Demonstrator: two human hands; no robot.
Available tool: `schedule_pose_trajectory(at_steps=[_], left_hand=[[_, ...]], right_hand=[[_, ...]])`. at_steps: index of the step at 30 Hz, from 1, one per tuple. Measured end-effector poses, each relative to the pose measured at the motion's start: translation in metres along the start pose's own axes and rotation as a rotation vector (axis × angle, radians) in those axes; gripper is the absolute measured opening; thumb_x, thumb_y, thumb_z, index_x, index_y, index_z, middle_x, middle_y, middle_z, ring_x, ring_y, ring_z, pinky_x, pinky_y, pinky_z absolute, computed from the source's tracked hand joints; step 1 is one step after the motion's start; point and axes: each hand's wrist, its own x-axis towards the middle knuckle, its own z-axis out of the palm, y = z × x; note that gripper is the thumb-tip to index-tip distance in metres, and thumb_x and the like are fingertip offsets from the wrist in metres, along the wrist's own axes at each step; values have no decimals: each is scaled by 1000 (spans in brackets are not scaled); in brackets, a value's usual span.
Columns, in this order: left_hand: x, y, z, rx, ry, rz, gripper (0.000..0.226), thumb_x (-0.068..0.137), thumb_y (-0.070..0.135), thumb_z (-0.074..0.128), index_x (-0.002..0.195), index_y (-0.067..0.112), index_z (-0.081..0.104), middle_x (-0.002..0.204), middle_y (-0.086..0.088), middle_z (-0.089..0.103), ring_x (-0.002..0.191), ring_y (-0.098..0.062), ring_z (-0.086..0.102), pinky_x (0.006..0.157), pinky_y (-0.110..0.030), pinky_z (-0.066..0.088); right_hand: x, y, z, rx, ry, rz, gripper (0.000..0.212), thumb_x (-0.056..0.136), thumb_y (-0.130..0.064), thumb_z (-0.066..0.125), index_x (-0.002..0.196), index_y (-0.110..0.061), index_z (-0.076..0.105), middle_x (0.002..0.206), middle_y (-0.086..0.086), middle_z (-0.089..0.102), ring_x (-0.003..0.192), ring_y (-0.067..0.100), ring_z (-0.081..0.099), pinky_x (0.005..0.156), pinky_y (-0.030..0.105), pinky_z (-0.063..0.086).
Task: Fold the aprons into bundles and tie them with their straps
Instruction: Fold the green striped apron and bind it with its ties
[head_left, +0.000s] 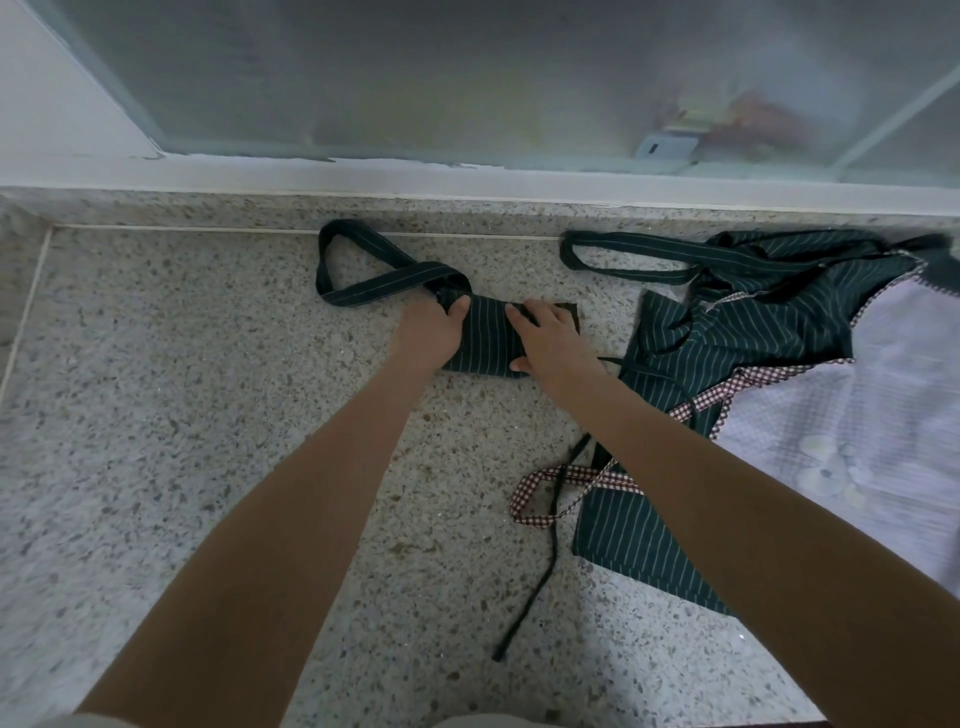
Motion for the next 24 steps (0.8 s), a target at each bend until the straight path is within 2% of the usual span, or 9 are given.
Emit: schedule_pose_trajectory(at_steps=[3, 8, 10, 12, 15, 18, 21, 22, 24], left_hand=[[-3, -1, -4, -185, -63, -75, 60, 95, 48, 44, 130, -1, 48, 129, -16, 53, 116, -30, 52, 97, -34, 42], [-7, 4, -4, -388, -99, -106, 59, 90, 47, 55, 126, 0, 53, 126, -14, 56, 112, -29, 56, 98, -40, 46], [-5, 2, -3, -502, -94, -124, 41, 89, 42, 59, 105, 4, 62, 121, -16, 60, 108, -29, 59, 96, -44, 48], [-5, -2, -1, -492, -52, -119, 31, 91, 39, 57, 88, 8, 60, 114, -19, 63, 104, -31, 61, 95, -46, 49], [-9, -2, 2, -426, 29, -125, 40, 96, 35, 49, 108, -2, 57, 110, -17, 62, 103, -30, 59, 89, -37, 49], [-13, 3, 2, -399, 67, -75, 37, 100, 27, 42, 124, 0, 47, 118, -13, 56, 109, -26, 54, 87, -31, 42], [-20, 7, -3, -450, 16, 21, 31, 100, 21, 40, 124, 2, 42, 117, -12, 51, 111, -26, 50, 97, -37, 42], [-22, 7, -6, -422, -13, 75, 27, 100, 21, 40, 121, 3, 43, 116, -12, 51, 107, -24, 51, 96, -39, 43], [-25, 8, -15, -385, -67, 182, 15, 100, 19, 40, 110, 8, 43, 108, -6, 52, 93, -16, 51, 84, -31, 44]], right_hand=[[2, -1, 0, -2, 6, 18, 73, 93, -23, 57, 151, -16, 13, 154, 11, 16, 141, 34, 13, 112, 43, 27], [4, -3, 4, -23, 31, 41, 74, 91, -21, 60, 151, -18, 16, 151, 12, 20, 138, 34, 17, 107, 45, 35], [4, -2, 3, -11, 32, 47, 74, 91, -21, 60, 150, -19, 16, 151, 10, 20, 138, 33, 17, 107, 45, 36], [2, -2, 2, -8, 40, 54, 73, 91, -24, 61, 150, -21, 18, 151, 8, 22, 138, 31, 18, 105, 45, 38], [3, -1, -6, -66, 27, 42, 72, 88, -32, 62, 148, -24, 22, 148, 6, 28, 135, 30, 24, 103, 42, 37], [10, 5, -22, -1, -9, 34, 61, 89, -35, 61, 143, -23, 35, 142, 8, 37, 130, 31, 31, 103, 40, 34], [17, 15, -32, 126, 6, -13, 37, 92, -27, 58, 126, -13, 51, 129, 12, 48, 121, 29, 36, 93, 34, 33], [18, 18, -32, 150, 15, -30, 32, 90, -25, 60, 118, -11, 53, 124, 12, 51, 119, 28, 38, 89, 34, 34], [20, 21, -34, 214, 15, -50, 30, 84, -26, 68, 103, -11, 51, 118, 12, 53, 116, 28, 43, 87, 34, 38]])
